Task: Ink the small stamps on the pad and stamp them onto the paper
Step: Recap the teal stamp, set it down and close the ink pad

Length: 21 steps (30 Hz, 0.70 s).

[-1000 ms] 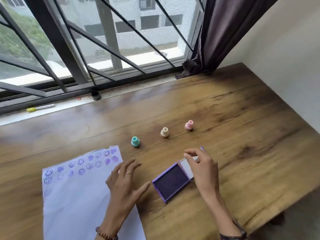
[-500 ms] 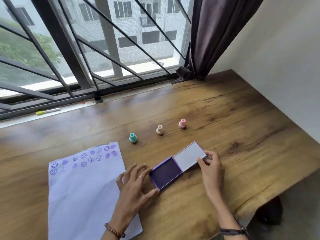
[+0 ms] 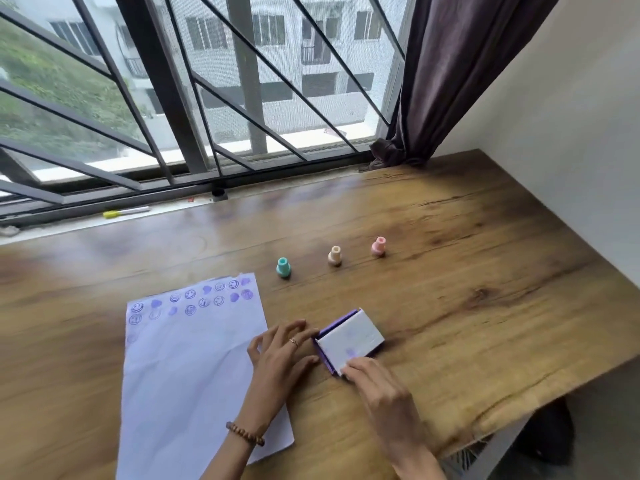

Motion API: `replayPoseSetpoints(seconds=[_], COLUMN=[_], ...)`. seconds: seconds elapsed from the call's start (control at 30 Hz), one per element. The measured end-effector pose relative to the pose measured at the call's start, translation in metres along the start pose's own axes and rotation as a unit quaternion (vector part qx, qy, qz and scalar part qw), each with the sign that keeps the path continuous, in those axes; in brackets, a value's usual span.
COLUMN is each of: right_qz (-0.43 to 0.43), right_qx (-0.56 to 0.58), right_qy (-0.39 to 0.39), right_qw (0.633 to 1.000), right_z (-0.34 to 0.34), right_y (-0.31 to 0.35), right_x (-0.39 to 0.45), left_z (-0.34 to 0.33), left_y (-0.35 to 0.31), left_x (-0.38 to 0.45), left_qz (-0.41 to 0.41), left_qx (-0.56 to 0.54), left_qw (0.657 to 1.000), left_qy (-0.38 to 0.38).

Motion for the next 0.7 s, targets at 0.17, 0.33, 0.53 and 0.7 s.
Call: replayPoseSetpoints(seconds=[0.17,0.33,0.53,0.7], right_qz=[-0.197,-0.229,-0.244,-0.243], right_qx=[0.054,0.053,0.041,0.043], right_qy=[0.017,0.061,0.031,0.024], right_qw=[0.979,0.97,0.968,0.969], right_z=[-0.007,-0.017,-0.01,-0.007], right_y=[-0.017,-0.02,-0.019,-0.015], right_x=[0.015,0.027,0.028,0.013], left_z=[0.001,0.001,0.0,-0.002], left_y=[0.001,0.002,0.005,0.007], left_x=[0.001,0.001,0.002,0.002], left_qz=[0.002,0.0,0.008,0.015], left_qx=[-0.01,-0.014,-0.042,-0.061], left_qw=[1.0,1.0,0.999,0.998], left_qy=[-0.008,-0.007,-0.005,0.009])
Point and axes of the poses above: each hand's wrist, its own x-axis towards the middle knuckle, its own z-axis out of the back of the hand, y = z × x, the point moved 6 cm from there along x, towards the middle knuckle, and after that the axes turned 3 degrees about -y, right-handed, at the moved point
